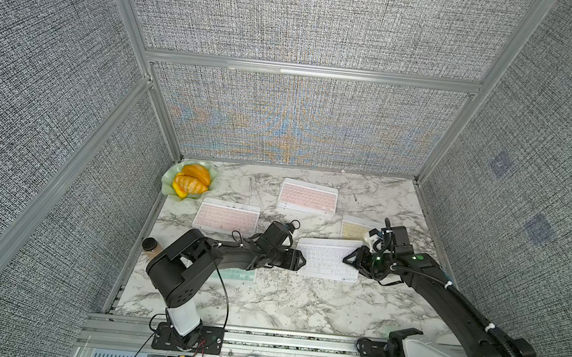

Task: Stack the numeric keypads
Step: Pick up the numeric keypad from the center of the board.

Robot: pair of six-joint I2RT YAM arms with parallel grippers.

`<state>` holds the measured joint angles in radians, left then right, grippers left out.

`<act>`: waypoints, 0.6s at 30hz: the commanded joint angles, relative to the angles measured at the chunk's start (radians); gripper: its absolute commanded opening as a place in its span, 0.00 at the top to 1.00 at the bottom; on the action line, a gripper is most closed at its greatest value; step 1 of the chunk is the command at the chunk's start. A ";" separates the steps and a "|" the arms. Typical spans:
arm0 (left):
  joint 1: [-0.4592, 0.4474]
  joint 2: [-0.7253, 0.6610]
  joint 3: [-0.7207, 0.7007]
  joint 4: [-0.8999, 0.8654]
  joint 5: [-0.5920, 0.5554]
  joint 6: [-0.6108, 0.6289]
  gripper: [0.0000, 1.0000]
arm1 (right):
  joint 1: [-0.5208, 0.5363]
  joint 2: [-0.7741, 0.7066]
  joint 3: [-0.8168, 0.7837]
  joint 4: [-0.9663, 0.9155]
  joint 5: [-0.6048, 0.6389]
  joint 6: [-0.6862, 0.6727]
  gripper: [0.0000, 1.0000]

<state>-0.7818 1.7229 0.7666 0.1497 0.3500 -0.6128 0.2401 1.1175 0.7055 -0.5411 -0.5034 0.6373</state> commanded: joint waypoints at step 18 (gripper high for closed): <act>0.001 0.002 0.004 -0.179 -0.045 -0.022 0.32 | -0.062 -0.030 -0.041 0.009 -0.071 -0.018 0.92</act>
<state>-0.7818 1.7191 0.7746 0.1295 0.3401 -0.6216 0.1776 1.0897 0.6735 -0.5438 -0.5461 0.6178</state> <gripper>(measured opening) 0.679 0.128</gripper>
